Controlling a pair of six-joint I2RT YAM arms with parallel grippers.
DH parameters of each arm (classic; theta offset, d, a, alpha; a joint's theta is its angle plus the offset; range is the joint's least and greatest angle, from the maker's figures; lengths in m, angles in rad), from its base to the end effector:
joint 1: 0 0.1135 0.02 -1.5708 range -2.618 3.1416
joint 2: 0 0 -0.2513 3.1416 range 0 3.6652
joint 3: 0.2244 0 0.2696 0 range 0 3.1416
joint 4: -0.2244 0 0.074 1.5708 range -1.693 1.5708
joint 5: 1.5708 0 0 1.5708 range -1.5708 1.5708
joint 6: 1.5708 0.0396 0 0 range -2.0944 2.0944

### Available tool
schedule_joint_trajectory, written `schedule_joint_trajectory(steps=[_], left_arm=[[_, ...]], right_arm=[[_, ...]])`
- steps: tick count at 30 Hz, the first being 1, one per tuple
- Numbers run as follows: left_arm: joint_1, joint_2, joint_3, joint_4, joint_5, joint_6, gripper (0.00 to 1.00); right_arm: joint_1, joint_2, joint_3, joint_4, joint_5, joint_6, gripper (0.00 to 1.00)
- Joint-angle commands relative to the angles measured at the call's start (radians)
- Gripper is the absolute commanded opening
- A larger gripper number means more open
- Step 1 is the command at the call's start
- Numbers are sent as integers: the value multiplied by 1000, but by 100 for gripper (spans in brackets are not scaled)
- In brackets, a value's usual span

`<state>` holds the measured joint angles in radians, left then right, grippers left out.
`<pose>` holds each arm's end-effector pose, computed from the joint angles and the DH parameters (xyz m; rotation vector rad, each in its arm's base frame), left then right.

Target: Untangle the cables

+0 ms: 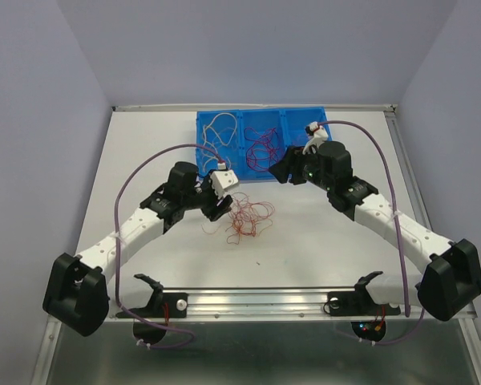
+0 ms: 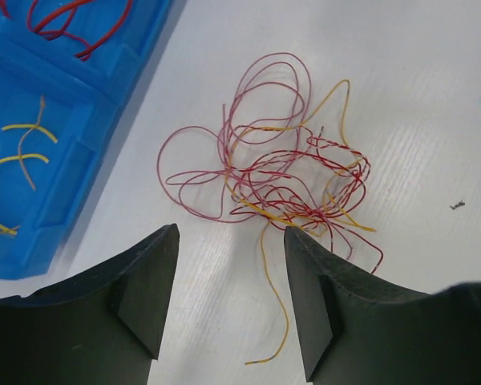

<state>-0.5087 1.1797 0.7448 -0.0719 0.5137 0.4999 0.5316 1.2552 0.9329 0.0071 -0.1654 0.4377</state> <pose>0.2374 -0.1547 0.2368 1.2525 1.6216 -0.5371 0.2706 0.1667 0.2910 -0.2100 1.9542 0.8072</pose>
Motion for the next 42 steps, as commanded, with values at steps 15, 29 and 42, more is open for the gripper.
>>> schedule_joint_trajectory(steps=[15, 29, 42], left_arm=[[-56, 136, 293, -284, -19, -43, 69], [-172, 267, 370, -476, -216, -144, 61], [-202, 296, 324, -411, -288, -187, 45]], right_arm=[[7, -30, 14, 13, 14, -17, 63], [7, -23, 14, 11, 24, -22, 63], [7, -30, 14, 10, 27, -24, 63]])
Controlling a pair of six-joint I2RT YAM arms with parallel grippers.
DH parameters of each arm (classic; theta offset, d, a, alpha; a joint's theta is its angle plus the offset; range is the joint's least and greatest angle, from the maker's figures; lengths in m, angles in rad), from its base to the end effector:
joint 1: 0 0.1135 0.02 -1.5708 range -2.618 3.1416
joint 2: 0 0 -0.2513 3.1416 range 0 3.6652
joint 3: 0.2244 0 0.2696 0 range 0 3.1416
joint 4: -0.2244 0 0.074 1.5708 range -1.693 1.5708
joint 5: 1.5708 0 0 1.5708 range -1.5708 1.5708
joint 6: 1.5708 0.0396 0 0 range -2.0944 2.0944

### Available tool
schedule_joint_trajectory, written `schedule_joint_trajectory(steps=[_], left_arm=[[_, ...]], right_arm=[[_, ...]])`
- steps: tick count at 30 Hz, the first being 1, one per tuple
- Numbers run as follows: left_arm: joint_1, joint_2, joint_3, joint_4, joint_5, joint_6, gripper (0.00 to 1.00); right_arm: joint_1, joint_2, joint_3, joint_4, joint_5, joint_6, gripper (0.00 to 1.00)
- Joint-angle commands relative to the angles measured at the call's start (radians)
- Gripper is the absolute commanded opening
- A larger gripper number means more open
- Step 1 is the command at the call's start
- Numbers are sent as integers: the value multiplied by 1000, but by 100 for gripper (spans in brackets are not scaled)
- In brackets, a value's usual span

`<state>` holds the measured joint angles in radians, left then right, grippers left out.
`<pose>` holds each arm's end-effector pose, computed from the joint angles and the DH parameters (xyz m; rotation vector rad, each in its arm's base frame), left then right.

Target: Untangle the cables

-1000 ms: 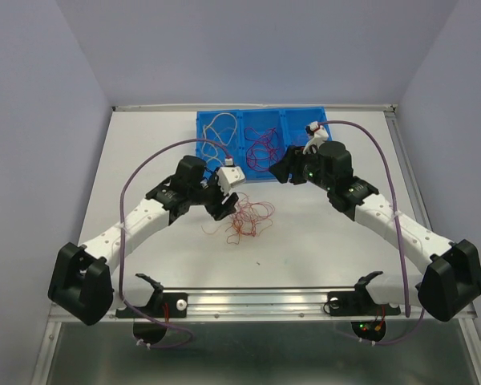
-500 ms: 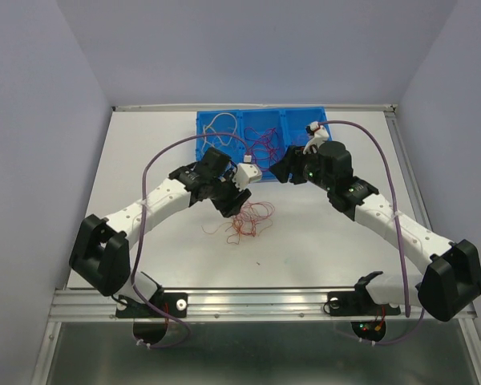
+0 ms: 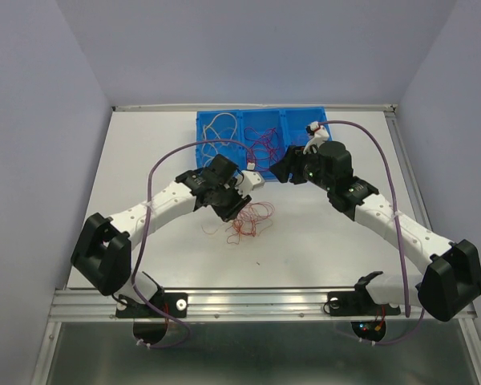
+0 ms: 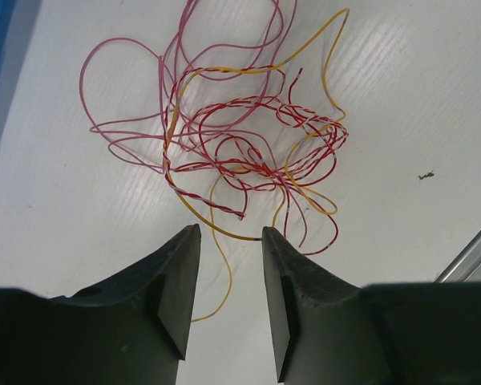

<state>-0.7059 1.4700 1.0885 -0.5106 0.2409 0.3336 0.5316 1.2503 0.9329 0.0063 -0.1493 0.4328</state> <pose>0.2462 -0.2223 0.2338 1.3239 2.1001 -0.4571 0.2703 0.1658 0.2923 -0.2030 1.9477 0.7905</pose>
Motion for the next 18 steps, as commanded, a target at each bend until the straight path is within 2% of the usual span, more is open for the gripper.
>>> schedule_joint_trajectory(steps=[1, 7, 8, 9, 10, 15, 18], left_arm=[[-4, 9, -21, 38, -11, -24, 43], [-4, 16, -26, 113, -12, 2, 35], [-6, 16, -24, 122, -12, 10, 30], [-4, 15, -25, 138, -26, 18, 14], [-4, 13, -27, 142, -37, 24, 2], [-4, -29, -44, 146, -75, 80, 0], [-3, -117, -56, 144, -130, 116, 0]], right_arm=[[8, -26, 12, 11, 11, -19, 63], [7, -22, 14, 11, 11, -20, 62], [7, -20, 14, 11, 10, -22, 62], [7, -20, 14, 11, 10, -22, 62], [7, -17, 14, 11, 11, -23, 62], [7, -11, 17, 12, -9, -35, 62], [7, -8, 18, 14, -65, -69, 63]])
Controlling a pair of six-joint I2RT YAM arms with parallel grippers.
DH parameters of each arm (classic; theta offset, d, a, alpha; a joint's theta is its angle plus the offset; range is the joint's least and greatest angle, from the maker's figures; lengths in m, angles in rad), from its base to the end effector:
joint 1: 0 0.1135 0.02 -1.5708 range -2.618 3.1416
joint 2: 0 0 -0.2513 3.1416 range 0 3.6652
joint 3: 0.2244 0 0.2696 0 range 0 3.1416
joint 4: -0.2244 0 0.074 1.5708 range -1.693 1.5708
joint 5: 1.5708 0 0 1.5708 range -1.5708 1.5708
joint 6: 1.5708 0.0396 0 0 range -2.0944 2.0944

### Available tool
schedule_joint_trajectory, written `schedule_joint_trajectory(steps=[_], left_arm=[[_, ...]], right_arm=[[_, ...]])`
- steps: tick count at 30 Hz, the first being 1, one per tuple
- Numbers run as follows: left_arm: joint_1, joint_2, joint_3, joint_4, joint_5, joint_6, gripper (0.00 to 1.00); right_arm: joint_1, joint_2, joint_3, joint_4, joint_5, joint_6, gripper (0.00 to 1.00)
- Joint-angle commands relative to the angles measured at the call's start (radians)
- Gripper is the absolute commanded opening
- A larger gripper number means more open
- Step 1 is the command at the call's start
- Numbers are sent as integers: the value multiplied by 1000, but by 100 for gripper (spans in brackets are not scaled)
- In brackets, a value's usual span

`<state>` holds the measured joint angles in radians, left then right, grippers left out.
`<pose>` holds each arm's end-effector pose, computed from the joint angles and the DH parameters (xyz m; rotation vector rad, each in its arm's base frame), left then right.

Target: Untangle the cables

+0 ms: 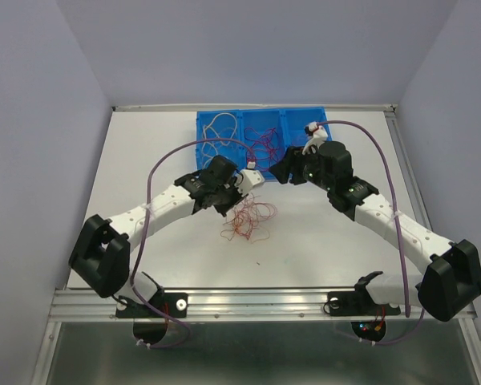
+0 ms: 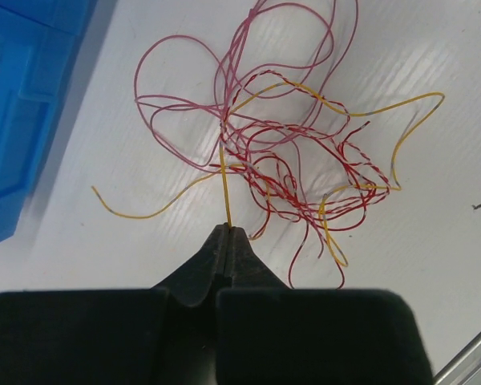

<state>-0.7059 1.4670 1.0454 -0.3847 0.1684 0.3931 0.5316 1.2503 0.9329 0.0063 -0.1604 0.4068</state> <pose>0.2518 -0.2234 0.2290 1.3169 1.9950 -0.3488 0.2700 0.1661 0.2923 -0.2359 1.9419 0.7836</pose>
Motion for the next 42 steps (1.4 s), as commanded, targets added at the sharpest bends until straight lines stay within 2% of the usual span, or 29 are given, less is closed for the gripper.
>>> schedule_joint_trajectory(steps=[1, 5, 8, 12, 13, 15, 19, 26, 30, 34, 36, 37, 42], left_arm=[[-3, -175, -21, 21, -90, 67, 0], [-3, -325, -18, 38, -144, 101, 0], [-3, -421, -10, 52, -126, 96, 0], [-3, -487, -4, 55, -76, 82, 0], [-3, -505, -2, 55, -60, 84, 0], [-3, -533, -5, 59, -24, 98, 0], [-4, -582, -7, 72, 51, 109, 0], [-4, -577, 8, 52, 105, 104, 0], [-6, -567, 28, 24, 137, 101, 0], [-4, -568, 54, 21, 174, 89, 0], [-4, -568, 73, 20, 171, 72, 0], [-6, -562, 97, 21, 161, 64, 0], [-4, -542, 235, 26, 144, 10, 0]], right_arm=[[10, -3, 20, 17, -79, -62, 63], [31, 1, 6, 61, -156, -123, 64], [74, 18, -3, 103, -200, -181, 63], [168, 15, -54, 193, -140, -276, 63], [200, 0, -104, 269, -140, -295, 64], [218, -8, -170, 389, -163, -319, 68], [226, 15, -183, 455, -188, -321, 69], [260, 20, -218, 550, -90, -312, 65], [261, -2, -238, 610, -80, -304, 66], [261, 43, -212, 613, -99, -296, 65], [263, 67, -198, 612, -100, -284, 55], [263, 80, -194, 610, -106, -286, 53], [275, 158, -187, 650, -103, -289, 52]])
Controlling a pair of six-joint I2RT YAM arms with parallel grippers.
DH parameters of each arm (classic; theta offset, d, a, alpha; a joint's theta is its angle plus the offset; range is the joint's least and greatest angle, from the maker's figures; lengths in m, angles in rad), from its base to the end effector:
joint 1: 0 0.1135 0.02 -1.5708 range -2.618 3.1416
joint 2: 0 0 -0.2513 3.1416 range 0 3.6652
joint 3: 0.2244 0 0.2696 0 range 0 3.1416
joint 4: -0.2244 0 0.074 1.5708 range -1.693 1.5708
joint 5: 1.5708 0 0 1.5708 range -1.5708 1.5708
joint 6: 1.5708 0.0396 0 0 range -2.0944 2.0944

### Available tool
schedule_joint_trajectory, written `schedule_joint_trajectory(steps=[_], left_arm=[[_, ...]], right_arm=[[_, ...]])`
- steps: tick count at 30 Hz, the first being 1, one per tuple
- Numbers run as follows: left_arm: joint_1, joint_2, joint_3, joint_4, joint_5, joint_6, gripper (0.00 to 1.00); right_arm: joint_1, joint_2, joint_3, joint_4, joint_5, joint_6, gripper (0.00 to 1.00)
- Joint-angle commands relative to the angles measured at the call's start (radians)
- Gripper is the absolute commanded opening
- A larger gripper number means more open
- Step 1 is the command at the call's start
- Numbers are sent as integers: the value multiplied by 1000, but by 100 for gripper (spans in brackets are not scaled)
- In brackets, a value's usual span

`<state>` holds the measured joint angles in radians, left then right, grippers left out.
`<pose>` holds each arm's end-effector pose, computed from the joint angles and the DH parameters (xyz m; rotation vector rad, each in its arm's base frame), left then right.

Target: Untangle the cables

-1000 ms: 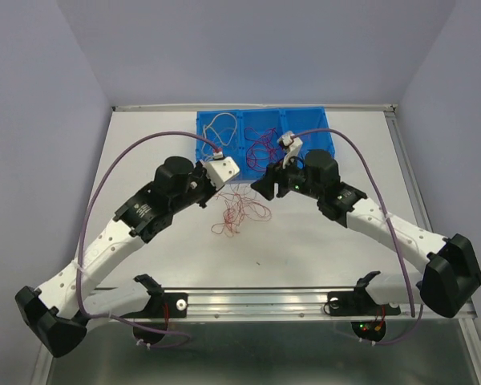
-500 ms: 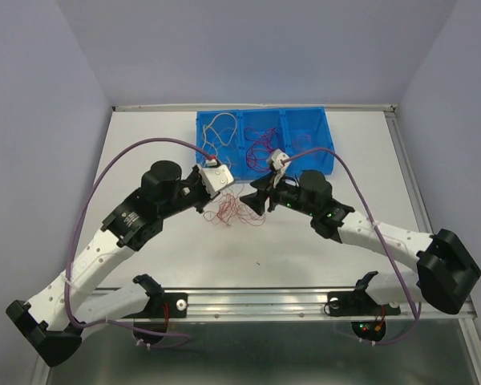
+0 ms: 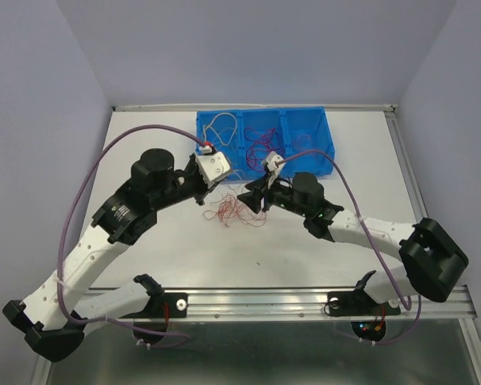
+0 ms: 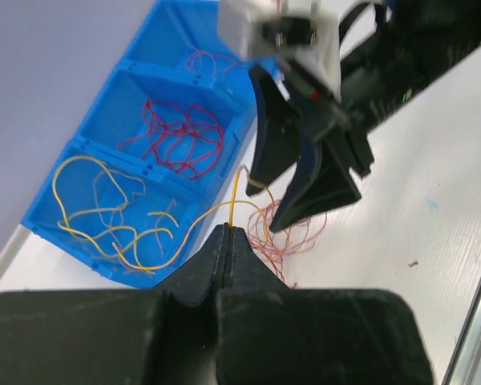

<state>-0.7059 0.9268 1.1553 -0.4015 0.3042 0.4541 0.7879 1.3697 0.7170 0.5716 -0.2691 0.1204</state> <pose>0.1610 -0.1528 0.4132 1.1427 1.3346 -0.4489 0.2231 0.2391 0.2387 -0.7649 1.5520 0.9034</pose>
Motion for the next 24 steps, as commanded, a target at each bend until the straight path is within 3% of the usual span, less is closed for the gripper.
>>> schedule_joint_trajectory(steps=[1, 7, 12, 16, 19, 20, 22, 24], left_arm=[[-4, 9, 191, 44, 13, -63, 0], [-4, 63, 479, 97, -19, -161, 0], [-4, 21, 501, 370, -70, -232, 0], [-4, 39, 617, 431, -100, -253, 0], [-4, 56, 681, 463, -158, -259, 0], [-4, 69, 723, 470, -169, -249, 0], [-4, 96, 798, 483, -232, -232, 0], [-4, 124, 845, 484, -313, -194, 0]], right_arm=[[22, 51, 30, 97, 5, -1, 52], [31, 88, 33, 160, -10, 28, 48], [36, 57, 16, 177, -22, 42, 48], [36, 14, -14, 180, -4, 33, 52], [36, 3, -17, 180, -2, 38, 38], [34, 2, -19, 180, -2, 41, 22], [36, 0, -21, 180, 1, 45, 7], [36, -1, -28, 180, 10, 53, 7]])
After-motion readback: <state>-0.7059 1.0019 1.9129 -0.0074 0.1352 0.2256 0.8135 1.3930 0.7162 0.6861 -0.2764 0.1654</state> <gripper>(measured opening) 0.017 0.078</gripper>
